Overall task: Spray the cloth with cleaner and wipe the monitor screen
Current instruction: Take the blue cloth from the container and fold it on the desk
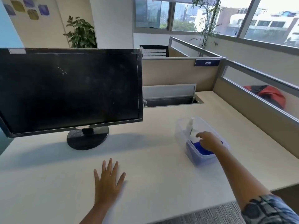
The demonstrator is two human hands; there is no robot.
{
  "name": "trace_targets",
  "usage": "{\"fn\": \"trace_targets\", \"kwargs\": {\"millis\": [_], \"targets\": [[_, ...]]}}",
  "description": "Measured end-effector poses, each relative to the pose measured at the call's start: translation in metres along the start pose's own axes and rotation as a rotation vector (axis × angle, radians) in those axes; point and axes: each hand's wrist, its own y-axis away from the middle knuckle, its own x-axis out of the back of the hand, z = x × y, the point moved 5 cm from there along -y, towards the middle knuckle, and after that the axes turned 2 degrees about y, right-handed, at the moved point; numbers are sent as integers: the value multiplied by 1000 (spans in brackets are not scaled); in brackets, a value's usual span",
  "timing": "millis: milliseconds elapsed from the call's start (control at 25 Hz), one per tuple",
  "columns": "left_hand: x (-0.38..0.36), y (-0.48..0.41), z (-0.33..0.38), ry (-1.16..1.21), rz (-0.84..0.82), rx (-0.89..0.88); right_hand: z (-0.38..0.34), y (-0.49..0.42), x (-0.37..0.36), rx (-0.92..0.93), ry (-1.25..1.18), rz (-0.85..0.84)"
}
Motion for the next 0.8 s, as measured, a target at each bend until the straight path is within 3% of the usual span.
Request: {"fn": "trace_targets", "kwargs": {"millis": [80,160,360,480,640,800], "targets": [[4,4,0,23,45,11,0,-1,-19,79,93,-250],[4,8,-2,2,68,12,-3,-3,-32,159,187,-333],[2,7,-4,0,59,32,5,-21,-30,195,409,-320],[3,7,-4,-6,57,32,13,-19,2,185,310,-378],[3,8,-3,8,71,23,7,-5,87,153,164,-173],[4,8,-4,23,81,30,-46,39,170,368,61,234]]}}
